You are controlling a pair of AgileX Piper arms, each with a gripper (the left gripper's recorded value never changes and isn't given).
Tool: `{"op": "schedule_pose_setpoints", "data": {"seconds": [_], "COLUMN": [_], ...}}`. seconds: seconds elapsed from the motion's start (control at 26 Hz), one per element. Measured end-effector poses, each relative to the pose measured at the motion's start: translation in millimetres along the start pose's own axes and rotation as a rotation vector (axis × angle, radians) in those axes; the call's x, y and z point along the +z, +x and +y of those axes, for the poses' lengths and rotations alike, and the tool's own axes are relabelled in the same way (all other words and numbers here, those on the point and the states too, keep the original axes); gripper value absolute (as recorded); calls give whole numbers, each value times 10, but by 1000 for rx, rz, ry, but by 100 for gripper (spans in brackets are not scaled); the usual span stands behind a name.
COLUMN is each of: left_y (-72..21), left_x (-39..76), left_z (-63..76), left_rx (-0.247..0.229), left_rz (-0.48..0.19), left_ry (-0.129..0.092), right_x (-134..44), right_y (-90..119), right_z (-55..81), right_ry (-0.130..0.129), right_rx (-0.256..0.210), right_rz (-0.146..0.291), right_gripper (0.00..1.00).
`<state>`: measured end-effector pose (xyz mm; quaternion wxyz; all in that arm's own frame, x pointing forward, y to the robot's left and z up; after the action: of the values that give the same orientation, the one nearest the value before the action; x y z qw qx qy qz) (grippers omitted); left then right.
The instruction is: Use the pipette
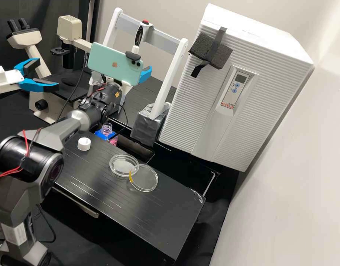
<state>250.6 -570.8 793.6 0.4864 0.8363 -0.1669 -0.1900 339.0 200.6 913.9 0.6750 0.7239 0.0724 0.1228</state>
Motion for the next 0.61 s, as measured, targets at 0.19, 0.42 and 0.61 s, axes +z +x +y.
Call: {"op": "schedule_pose_setpoints", "data": {"seconds": [0.19,0.42,0.61], "left_y": [-147,-302,-412], "left_x": [25,169,297], "left_z": [-20,-87,-187], "left_rx": [24,89,75], "left_rz": [107,168,144], "left_ry": [65,161,190], "right_x": [91,297,588], "right_y": [-420,-851,-1133], "right_z": [84,45,-36], "right_ry": [-12,4,-9], "right_rx": [136,265,345], "right_rz": [83,78,31], "right_gripper": [100,100,100]}}
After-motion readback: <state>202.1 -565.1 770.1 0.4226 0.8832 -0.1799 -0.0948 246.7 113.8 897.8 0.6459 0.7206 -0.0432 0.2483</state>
